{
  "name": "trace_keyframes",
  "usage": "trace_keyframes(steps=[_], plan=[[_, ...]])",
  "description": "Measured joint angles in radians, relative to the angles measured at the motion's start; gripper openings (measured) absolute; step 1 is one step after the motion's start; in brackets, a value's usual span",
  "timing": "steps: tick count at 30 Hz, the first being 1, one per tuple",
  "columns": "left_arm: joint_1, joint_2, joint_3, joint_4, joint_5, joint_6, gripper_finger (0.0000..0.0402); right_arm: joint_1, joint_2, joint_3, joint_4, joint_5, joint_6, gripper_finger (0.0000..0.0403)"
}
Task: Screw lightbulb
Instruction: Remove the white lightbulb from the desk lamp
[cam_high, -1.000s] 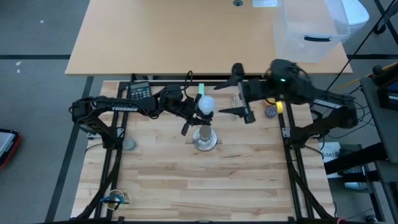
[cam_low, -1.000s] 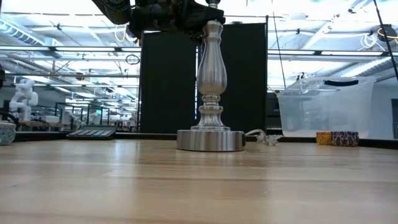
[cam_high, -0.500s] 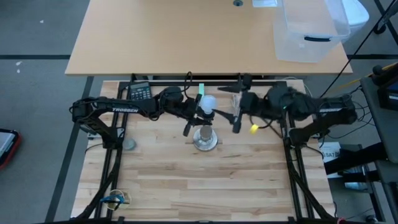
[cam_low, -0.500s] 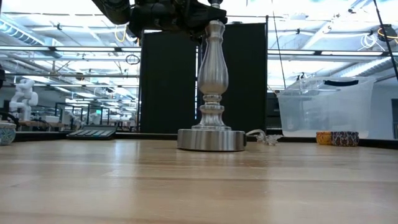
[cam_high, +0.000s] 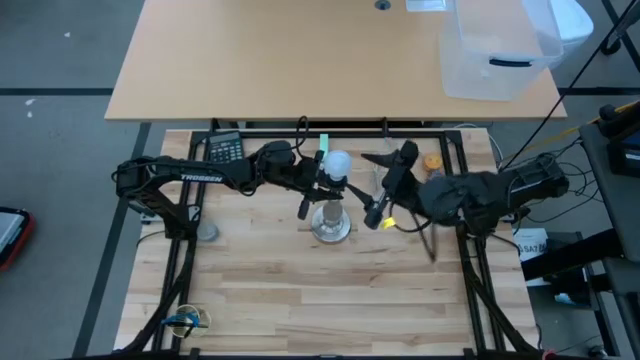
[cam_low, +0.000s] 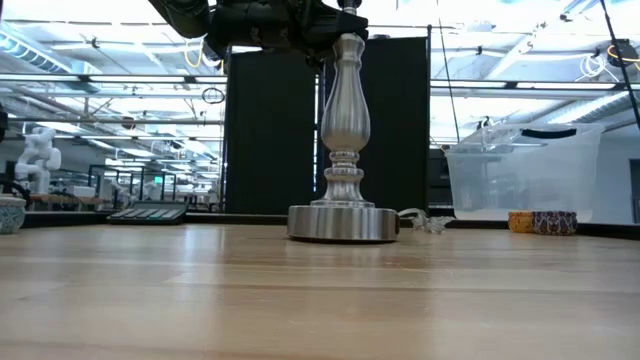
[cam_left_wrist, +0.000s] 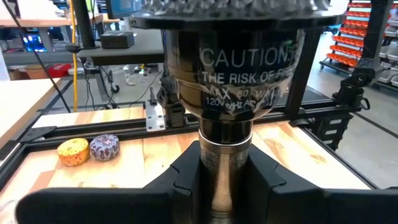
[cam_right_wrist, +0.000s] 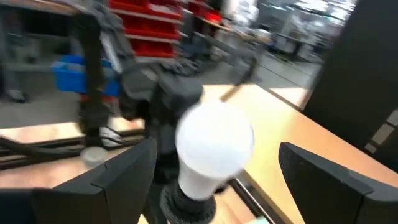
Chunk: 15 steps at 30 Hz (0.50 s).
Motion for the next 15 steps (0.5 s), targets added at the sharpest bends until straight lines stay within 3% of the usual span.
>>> trace_keyframes(steps=[5, 11, 15], plan=[[0.000, 0.000, 0.000, 0.001, -0.007, 0.006, 0.0073, 0.022, 0.076, 0.000, -0.017, 0.172, 0.074, 0.0325], [0.000, 0.000, 0.001, 0.001, -0.008, 0.012, 0.0073, 0.024, 0.137, 0.000, 0.110, 0.221, 0.073, 0.0325], [0.000, 0.000, 0.001, 0.004, -0.013, 0.013, 0.0073, 0.007, 0.170, 0.000, 0.125, 0.340, 0.103, 0.0325]])
